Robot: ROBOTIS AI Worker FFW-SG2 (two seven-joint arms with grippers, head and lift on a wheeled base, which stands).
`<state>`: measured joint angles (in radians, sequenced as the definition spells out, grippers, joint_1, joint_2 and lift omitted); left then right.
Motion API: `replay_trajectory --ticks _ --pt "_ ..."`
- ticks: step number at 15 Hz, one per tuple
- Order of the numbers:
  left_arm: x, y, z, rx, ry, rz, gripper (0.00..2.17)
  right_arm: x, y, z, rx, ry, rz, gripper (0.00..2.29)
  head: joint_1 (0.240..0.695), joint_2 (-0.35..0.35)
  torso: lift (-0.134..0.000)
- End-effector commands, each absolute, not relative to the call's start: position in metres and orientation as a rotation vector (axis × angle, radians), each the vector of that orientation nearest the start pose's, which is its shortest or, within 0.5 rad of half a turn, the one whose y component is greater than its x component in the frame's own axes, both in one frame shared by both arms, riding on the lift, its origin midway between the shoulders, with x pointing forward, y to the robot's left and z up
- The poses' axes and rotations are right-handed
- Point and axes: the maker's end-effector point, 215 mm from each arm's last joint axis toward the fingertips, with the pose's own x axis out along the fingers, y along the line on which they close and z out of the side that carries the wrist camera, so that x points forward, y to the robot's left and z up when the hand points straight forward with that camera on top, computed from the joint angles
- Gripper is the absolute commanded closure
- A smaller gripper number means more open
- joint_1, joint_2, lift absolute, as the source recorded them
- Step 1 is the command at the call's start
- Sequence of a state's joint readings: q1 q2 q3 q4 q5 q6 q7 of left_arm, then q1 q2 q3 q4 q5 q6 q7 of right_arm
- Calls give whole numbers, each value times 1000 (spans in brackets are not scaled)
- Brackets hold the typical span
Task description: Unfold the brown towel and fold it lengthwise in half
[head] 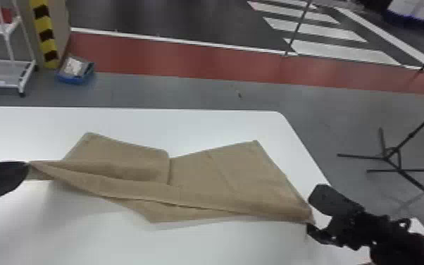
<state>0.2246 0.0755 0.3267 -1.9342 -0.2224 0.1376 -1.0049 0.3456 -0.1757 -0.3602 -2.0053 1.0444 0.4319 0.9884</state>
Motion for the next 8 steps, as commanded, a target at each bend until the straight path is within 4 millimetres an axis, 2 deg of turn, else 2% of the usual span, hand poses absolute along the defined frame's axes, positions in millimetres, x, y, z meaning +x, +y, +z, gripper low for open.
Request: replay_trajectory --ticks 1,2,5,8 --pt "465 248 -353 316 198 -658 1841 393 -449 -457 -882 926 286 535 695 -283 -119" --pt "465 249 -354 316 200 -658 1841 392 -445 -460 -876 941 308 643 695 -276 -119" --pt "464 252 -355 314 204 -652 1845 386 -434 -464 -835 972 380 1234 695 -249 -119" --pt "464 255 -359 311 211 -647 1845 379 -438 -461 -822 980 381 1254 695 -238 -119"
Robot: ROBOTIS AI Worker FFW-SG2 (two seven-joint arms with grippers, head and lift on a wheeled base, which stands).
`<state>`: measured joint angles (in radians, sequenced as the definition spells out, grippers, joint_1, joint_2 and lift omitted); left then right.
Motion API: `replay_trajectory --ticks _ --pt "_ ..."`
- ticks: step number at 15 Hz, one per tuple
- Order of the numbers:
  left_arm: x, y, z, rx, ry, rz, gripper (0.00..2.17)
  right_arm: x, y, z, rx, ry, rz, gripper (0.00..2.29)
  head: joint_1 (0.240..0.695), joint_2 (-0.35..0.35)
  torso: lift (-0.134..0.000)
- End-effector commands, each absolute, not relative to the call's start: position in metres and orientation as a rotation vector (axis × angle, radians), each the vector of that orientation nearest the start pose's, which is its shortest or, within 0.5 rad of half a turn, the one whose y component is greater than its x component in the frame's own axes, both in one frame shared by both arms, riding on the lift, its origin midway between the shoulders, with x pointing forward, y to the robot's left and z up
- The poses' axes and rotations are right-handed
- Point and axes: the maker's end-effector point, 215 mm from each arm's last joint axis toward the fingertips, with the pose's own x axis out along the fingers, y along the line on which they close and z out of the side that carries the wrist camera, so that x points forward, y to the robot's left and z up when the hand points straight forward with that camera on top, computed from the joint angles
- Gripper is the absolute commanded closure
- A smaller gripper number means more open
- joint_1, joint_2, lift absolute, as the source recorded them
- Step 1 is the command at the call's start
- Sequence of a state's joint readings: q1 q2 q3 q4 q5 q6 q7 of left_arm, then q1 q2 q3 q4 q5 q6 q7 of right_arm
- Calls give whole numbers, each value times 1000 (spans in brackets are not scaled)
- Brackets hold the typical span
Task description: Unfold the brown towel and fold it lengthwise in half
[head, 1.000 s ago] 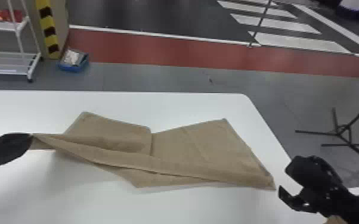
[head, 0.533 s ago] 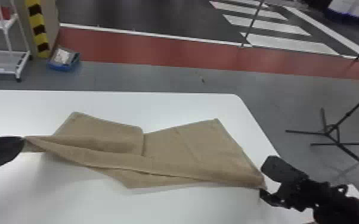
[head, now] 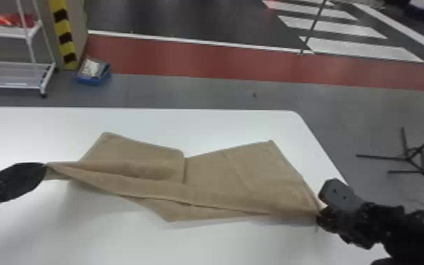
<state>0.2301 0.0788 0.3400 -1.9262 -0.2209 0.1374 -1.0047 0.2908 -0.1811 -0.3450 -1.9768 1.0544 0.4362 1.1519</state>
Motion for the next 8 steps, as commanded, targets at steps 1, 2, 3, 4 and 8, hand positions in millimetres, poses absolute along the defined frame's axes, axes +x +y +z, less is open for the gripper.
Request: replay_trajectory --ticks 1,2,3,4,8 --pt "464 254 -358 313 209 -650 1841 377 -438 -461 -814 986 390 1268 695 -239 -119" --pt "464 254 -359 310 209 -649 1841 376 -438 -459 -805 986 396 1332 695 -239 -119" --pt "464 255 -357 315 206 -649 1841 378 -438 -450 -791 961 388 1366 695 -240 -119" --pt "463 256 -355 318 202 -649 1845 379 -439 -441 -765 937 386 1366 695 -241 -119" --pt "462 290 -320 355 138 -590 1845 370 -432 -380 -599 790 444 1366 695 -231 -119"
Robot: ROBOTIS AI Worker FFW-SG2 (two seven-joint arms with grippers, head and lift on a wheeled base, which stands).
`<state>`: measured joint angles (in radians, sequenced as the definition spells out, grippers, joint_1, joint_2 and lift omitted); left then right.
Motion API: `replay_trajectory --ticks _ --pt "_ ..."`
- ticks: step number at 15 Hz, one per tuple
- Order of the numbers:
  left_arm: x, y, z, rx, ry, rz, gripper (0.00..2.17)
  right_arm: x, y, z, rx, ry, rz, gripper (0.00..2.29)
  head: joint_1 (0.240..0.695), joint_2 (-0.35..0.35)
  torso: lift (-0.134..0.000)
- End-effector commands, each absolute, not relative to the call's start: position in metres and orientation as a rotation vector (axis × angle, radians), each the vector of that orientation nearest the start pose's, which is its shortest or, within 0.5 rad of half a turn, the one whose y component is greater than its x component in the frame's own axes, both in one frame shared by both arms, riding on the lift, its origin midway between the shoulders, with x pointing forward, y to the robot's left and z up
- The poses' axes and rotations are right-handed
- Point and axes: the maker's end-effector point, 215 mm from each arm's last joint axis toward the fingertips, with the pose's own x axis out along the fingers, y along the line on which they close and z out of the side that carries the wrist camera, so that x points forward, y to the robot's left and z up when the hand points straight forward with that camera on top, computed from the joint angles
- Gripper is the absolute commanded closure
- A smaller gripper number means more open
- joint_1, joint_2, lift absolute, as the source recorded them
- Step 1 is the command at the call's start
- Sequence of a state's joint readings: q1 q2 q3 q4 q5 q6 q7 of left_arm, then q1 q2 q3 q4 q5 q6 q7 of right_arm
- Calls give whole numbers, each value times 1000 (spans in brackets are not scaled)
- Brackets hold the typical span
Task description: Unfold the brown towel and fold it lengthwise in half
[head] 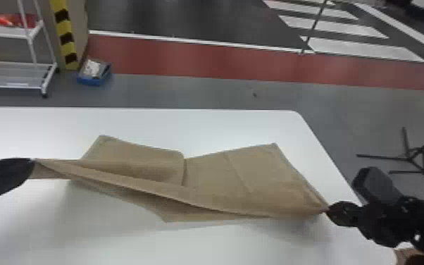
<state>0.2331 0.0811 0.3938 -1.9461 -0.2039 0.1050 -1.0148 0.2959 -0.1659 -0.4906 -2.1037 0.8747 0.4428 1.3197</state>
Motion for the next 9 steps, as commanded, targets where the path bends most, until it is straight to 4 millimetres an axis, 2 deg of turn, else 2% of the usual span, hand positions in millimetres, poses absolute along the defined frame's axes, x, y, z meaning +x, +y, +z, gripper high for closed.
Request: replay_trajectory --ticks 1,3,4,6,8,9 --pt "458 302 -303 364 115 -573 1841 370 -433 -352 -552 713 432 1366 695 -211 -119" --pt "455 317 -273 390 76 -535 1841 367 -439 -309 -425 582 399 1366 695 -189 -119" --pt "457 321 -257 399 56 -517 1841 373 -435 -287 -359 507 403 1362 695 -180 -119" --pt "475 310 -235 390 16 -505 1841 404 -421 -251 -193 398 408 1366 695 -166 -119" --pt "506 287 -226 362 11 -485 1841 440 -396 -240 -163 349 434 1366 695 -146 -119" --pt "523 278 -222 341 11 -472 1841 462 -393 -242 -155 340 408 1366 695 -137 -119"
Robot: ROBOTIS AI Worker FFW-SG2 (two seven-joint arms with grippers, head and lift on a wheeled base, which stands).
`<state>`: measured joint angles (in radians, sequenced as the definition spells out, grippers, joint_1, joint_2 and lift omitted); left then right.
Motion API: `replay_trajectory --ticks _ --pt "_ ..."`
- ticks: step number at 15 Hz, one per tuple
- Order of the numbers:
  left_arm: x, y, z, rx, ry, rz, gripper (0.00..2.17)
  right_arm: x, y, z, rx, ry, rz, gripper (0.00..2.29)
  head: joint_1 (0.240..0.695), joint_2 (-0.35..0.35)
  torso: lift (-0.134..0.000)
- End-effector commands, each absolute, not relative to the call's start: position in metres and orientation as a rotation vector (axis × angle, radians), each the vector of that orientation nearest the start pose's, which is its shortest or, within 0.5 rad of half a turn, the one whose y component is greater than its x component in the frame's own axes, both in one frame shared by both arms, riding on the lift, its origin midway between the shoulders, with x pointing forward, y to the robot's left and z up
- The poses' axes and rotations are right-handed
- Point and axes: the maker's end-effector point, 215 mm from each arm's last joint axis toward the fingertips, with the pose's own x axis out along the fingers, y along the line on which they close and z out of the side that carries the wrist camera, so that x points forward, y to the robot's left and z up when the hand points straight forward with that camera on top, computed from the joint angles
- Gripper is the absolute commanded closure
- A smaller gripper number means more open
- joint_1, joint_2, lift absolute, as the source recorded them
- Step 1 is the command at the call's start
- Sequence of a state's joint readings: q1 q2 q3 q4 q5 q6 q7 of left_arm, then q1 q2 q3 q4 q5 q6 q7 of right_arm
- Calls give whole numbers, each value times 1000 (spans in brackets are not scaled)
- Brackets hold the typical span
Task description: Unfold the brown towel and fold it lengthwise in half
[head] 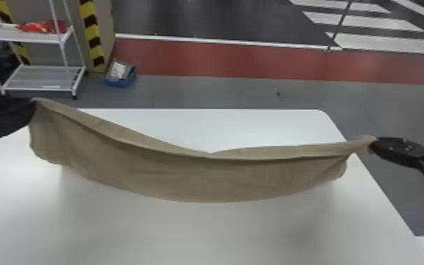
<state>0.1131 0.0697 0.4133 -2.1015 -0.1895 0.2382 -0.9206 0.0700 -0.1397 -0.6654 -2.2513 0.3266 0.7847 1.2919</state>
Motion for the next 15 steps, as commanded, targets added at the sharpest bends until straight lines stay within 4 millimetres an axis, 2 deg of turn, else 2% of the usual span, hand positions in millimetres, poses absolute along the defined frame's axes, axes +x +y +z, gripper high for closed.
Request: replay_trajectory --ticks 1,3,4,5,7,8,9,10,11,12,13,14,15 --pt "546 266 -218 325 8 -459 1841 489 -386 -241 -140 326 394 1366 687 -132 -119" --pt "590 246 -219 245 52 -461 1845 537 -375 -237 -123 316 380 1372 641 -130 -119" --pt "613 238 -216 196 71 -453 1845 561 -373 -232 -125 316 371 1426 601 -128 -119" --pt "638 232 -206 181 68 -433 1845 584 -370 -225 -122 313 366 1433 580 -127 -119" --pt "681 213 -179 225 58 -406 1845 623 -379 -196 -122 278 316 1595 543 -123 -119" --pt "695 206 -159 243 39 -401 1845 638 -386 -172 -117 243 289 1598 494 -125 -119" --pt "701 207 -140 235 24 -391 1845 645 -390 -152 -109 212 273 1598 465 -132 -119" --pt "702 211 -126 219 14 -381 1845 648 -395 -134 -103 185 265 1609 434 -139 -119" --pt "694 218 -103 215 -29 -369 1845 640 -401 -119 -85 155 255 1656 403 -144 -119" --pt "679 235 -91 204 -65 -356 1845 621 -412 -115 -61 143 242 1656 381 -145 -119" --pt "664 253 -92 181 -84 -338 1845 601 -420 -120 -59 138 233 1656 359 -146 -119" --pt "641 274 -108 163 -83 -324 1845 573 -429 -136 -55 145 228 1652 340 -147 -119" --pt "617 286 -121 194 -102 -317 1845 547 -433 -156 -68 162 230 1652 339 -146 -119"
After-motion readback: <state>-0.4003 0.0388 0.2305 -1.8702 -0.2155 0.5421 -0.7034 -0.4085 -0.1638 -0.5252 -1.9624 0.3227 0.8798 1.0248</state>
